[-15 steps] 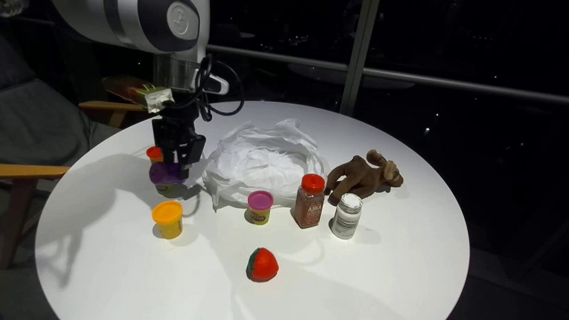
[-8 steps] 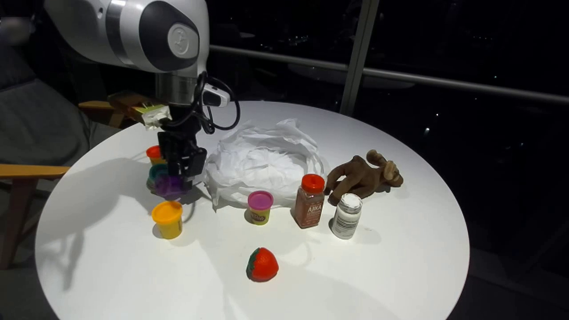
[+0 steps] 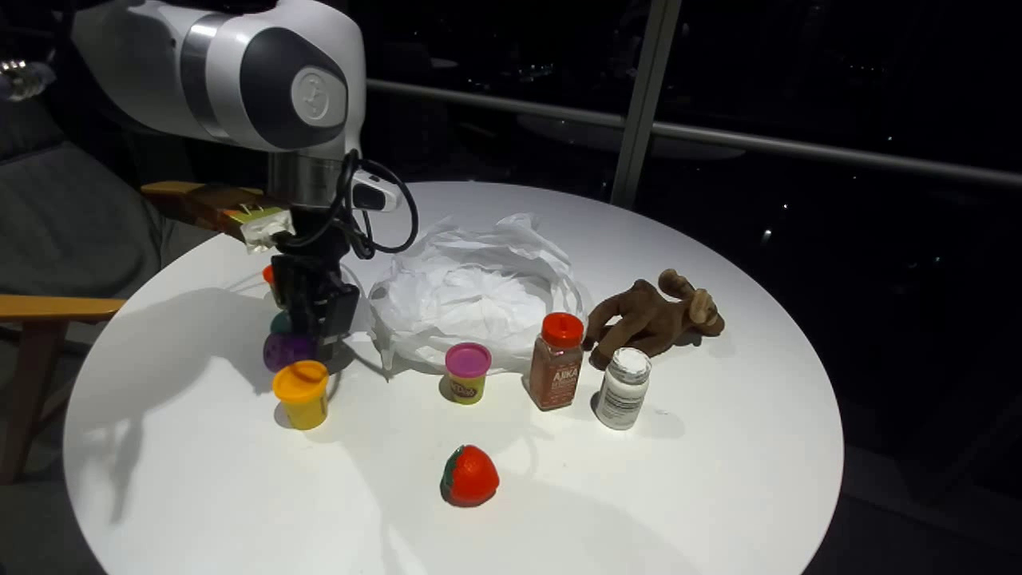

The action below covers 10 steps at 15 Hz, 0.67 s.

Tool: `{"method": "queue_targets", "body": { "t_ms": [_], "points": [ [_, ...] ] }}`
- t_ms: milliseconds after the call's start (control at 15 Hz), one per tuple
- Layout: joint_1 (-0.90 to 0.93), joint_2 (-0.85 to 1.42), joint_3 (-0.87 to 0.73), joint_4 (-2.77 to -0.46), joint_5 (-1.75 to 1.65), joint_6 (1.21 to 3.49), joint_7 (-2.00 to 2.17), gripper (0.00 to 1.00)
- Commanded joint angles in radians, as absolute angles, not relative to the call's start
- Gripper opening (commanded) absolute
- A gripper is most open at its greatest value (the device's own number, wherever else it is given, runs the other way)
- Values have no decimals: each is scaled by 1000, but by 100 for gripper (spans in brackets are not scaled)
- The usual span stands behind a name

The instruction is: Remove the objects from the plastic and put them on the table

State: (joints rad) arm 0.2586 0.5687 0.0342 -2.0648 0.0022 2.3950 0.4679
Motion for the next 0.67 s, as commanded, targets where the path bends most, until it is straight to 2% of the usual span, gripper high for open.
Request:
{"method": "queue_targets", "body": {
  "t_ms": [0, 67, 133, 200, 400, 467, 600],
  "points": [
    [279, 555, 23, -2073, -4, 2409, 486, 25],
    [280, 554, 22, -2073, -5, 2412, 488, 25],
    [281, 550, 21, -2074, -5, 2417, 489, 56],
    [283, 547, 21, -2078, -6, 2425, 492, 76],
    [290, 543, 16, -2081, -10, 2446, 498, 96],
    [291, 541, 15, -2082, -9, 2451, 498, 100],
    [294, 538, 14, -2085, -7, 2462, 500, 100]
  ]
}}
